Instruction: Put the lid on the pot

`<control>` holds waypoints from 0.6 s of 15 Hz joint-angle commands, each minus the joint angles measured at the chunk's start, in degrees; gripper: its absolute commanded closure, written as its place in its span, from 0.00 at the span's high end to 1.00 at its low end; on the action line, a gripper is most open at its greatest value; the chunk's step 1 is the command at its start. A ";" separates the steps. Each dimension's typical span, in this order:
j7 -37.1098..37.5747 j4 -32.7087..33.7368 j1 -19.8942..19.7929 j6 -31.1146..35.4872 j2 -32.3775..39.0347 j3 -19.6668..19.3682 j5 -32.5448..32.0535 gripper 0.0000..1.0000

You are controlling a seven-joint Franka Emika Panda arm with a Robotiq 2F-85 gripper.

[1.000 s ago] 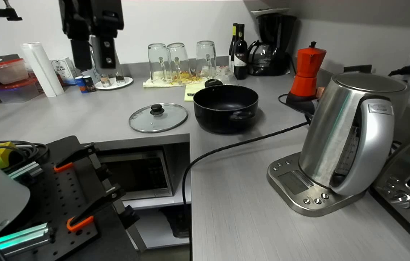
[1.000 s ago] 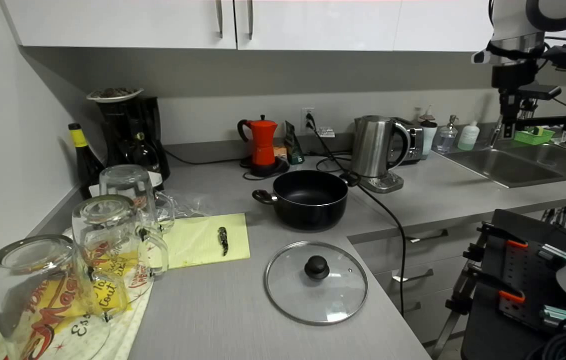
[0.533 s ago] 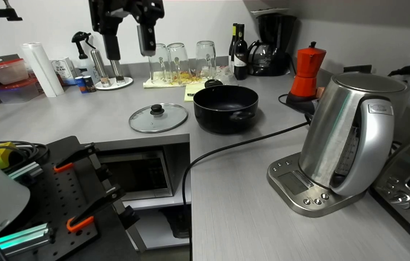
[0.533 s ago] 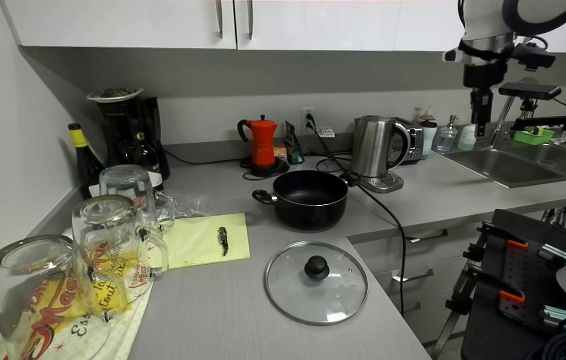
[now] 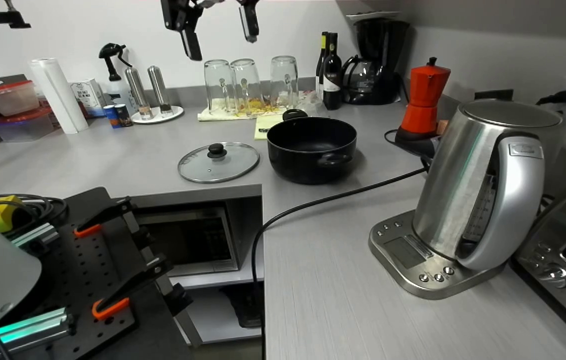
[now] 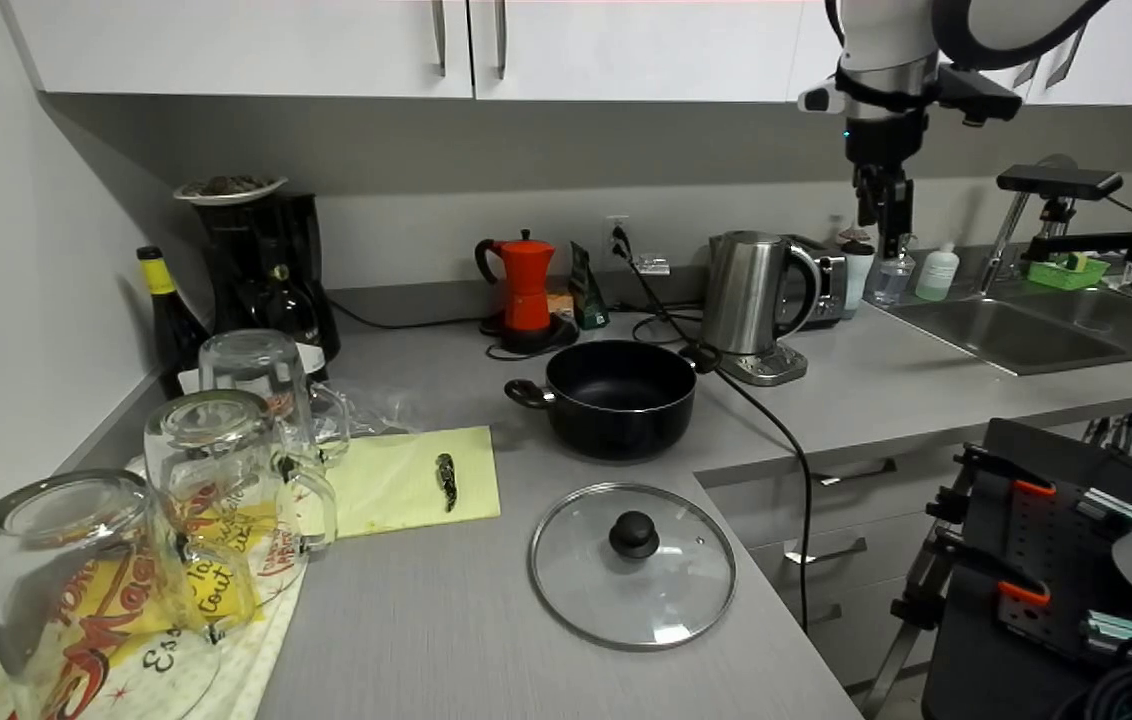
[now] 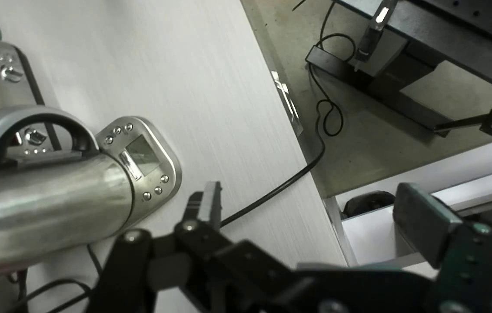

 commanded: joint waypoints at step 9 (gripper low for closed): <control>-7.64 10.47 4.36 7.73 14.90 4.99 -9.85 1.00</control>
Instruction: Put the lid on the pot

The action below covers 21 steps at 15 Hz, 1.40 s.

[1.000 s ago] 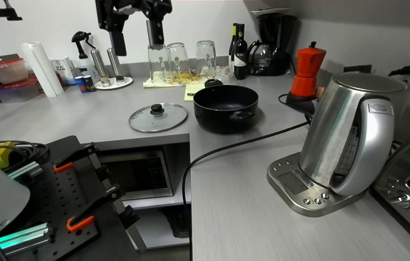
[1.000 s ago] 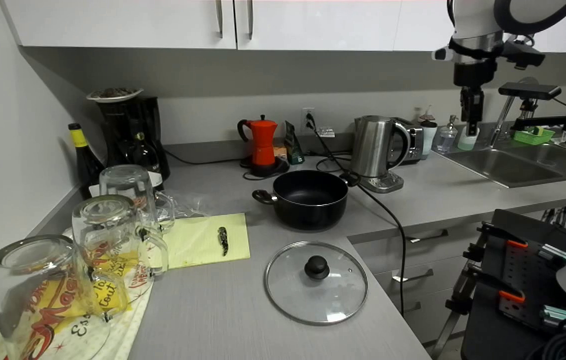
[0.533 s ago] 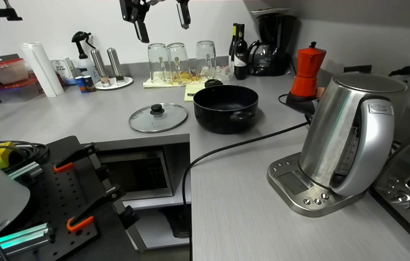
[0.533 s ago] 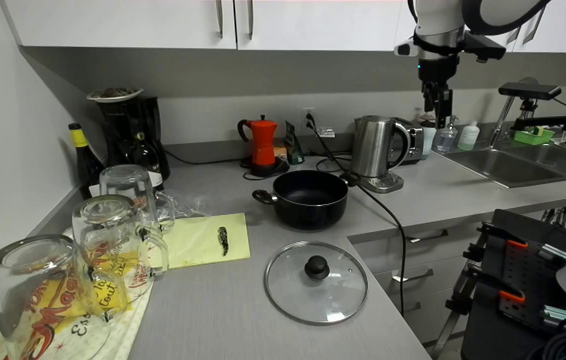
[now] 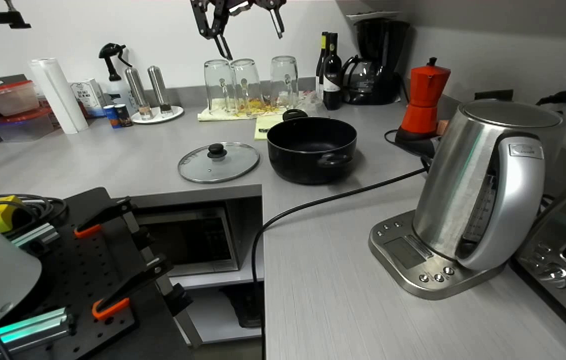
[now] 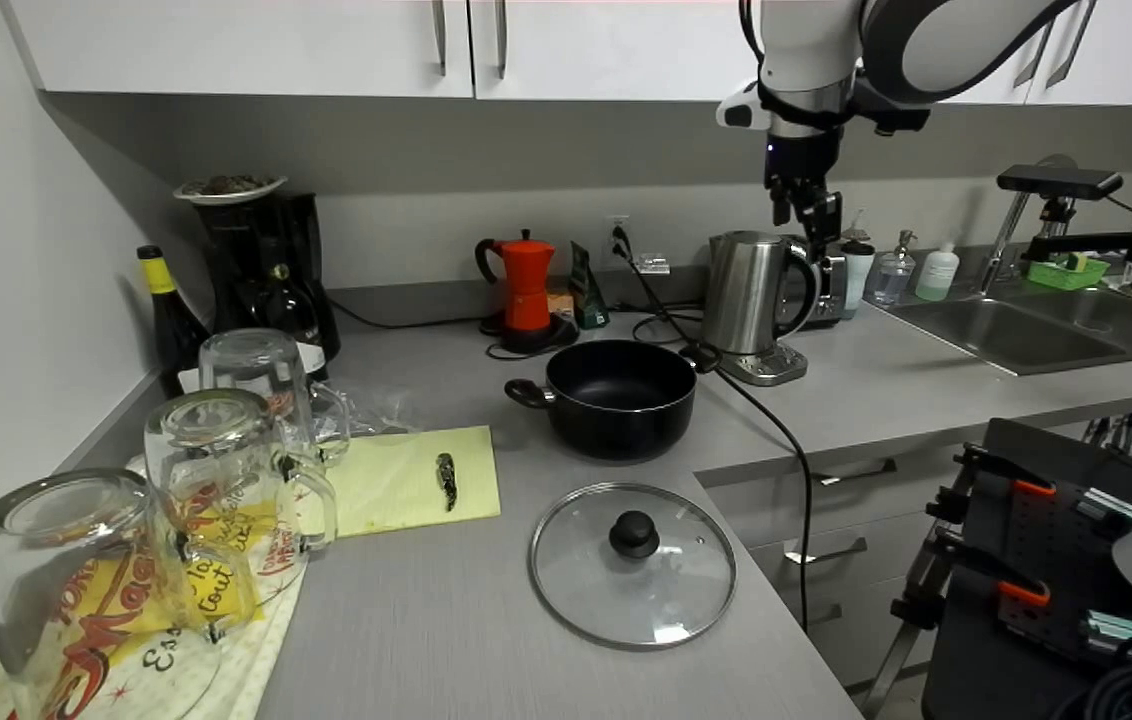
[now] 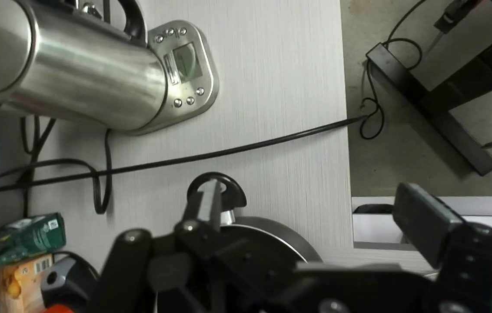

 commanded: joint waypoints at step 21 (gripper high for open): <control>-17.46 4.71 6.08 24.11 23.37 6.73 -6.24 1.00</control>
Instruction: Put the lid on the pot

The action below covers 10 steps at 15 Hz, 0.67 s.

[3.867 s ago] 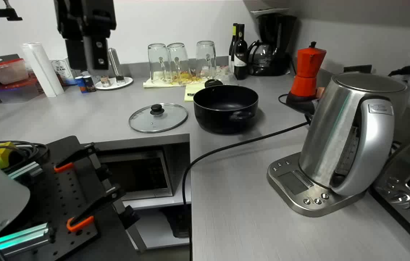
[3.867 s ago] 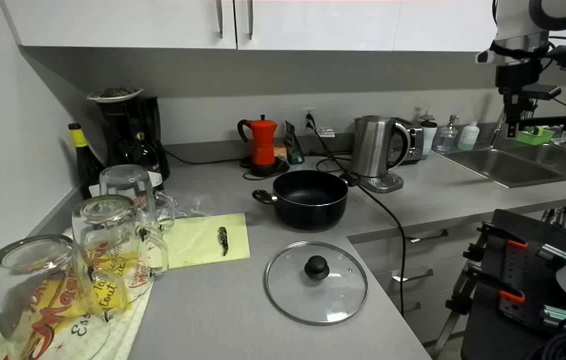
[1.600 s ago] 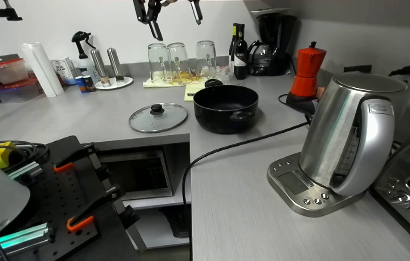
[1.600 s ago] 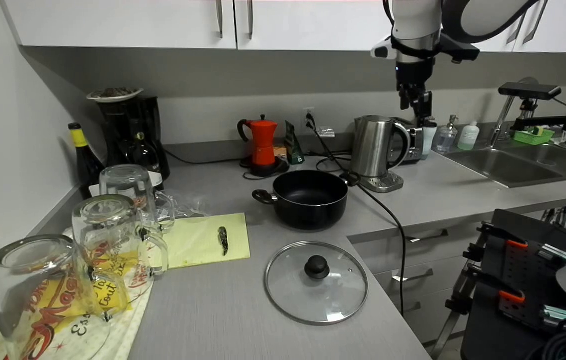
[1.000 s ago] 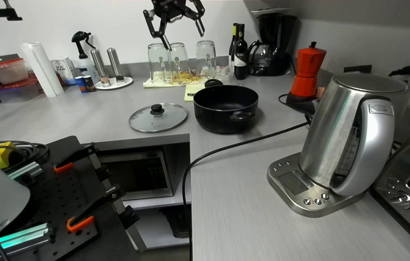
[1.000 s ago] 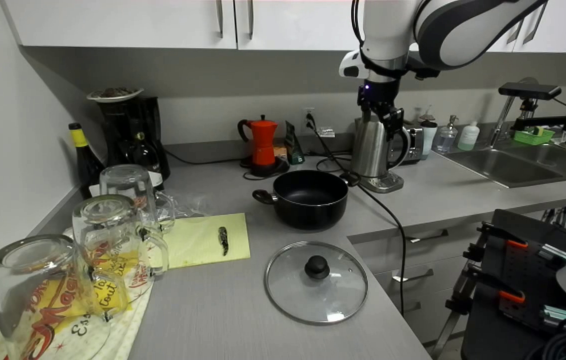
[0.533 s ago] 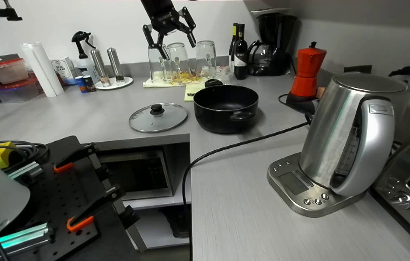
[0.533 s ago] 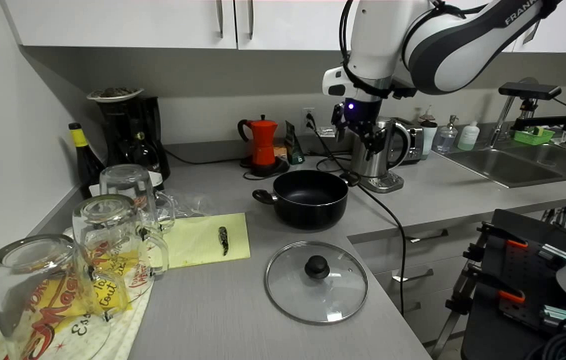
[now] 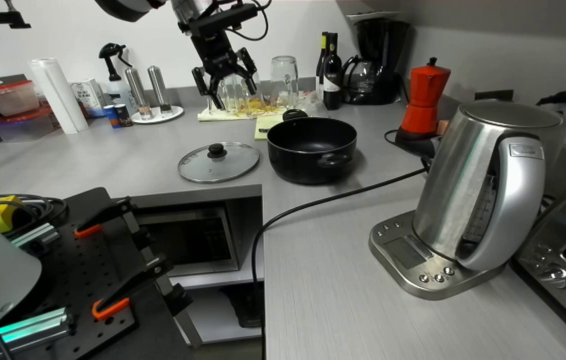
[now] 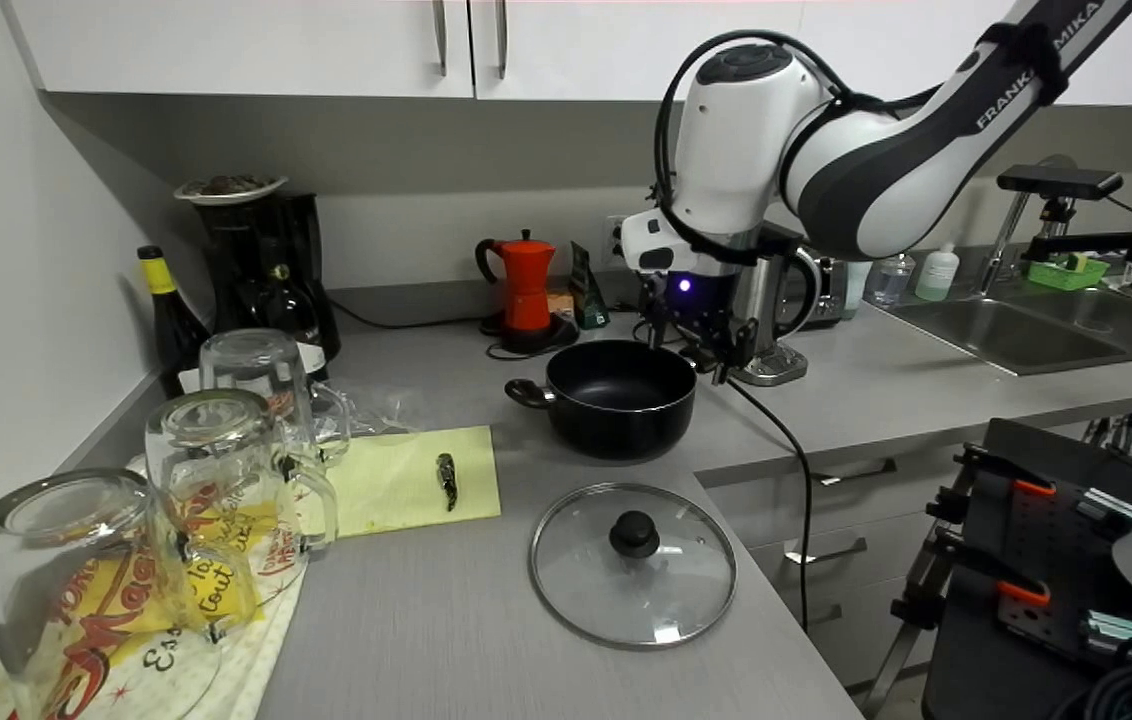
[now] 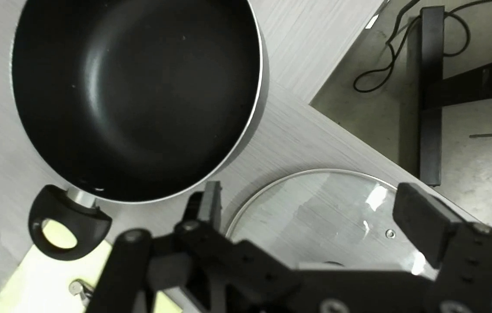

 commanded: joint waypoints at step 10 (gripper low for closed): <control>-2.75 8.70 3.80 -1.02 14.86 1.60 -10.64 1.00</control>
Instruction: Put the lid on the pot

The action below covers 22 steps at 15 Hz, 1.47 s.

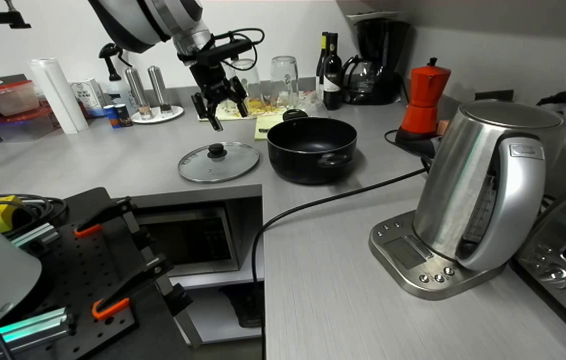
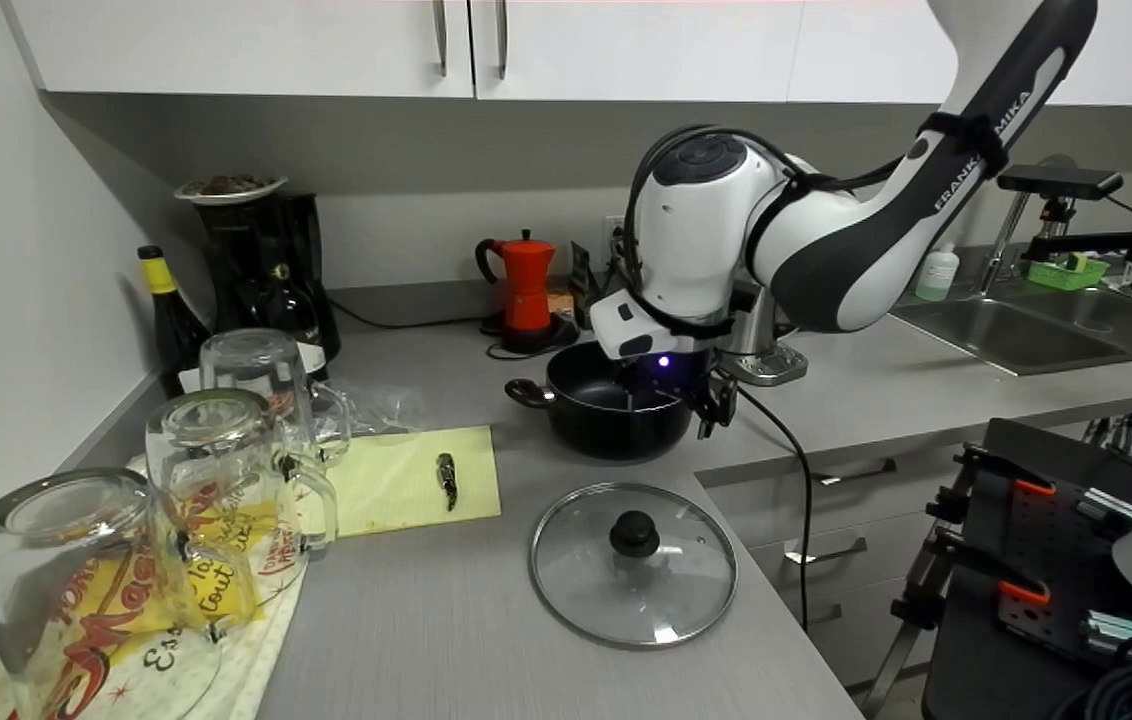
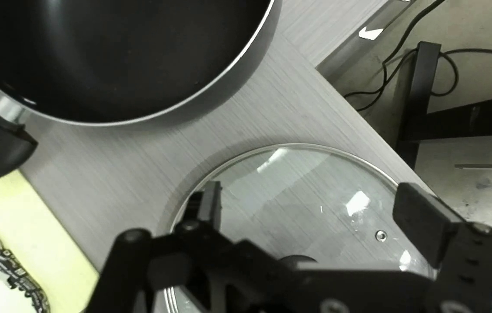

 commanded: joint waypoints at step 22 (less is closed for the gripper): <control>-0.35 14.49 6.09 -7.59 17.43 3.30 -9.86 1.00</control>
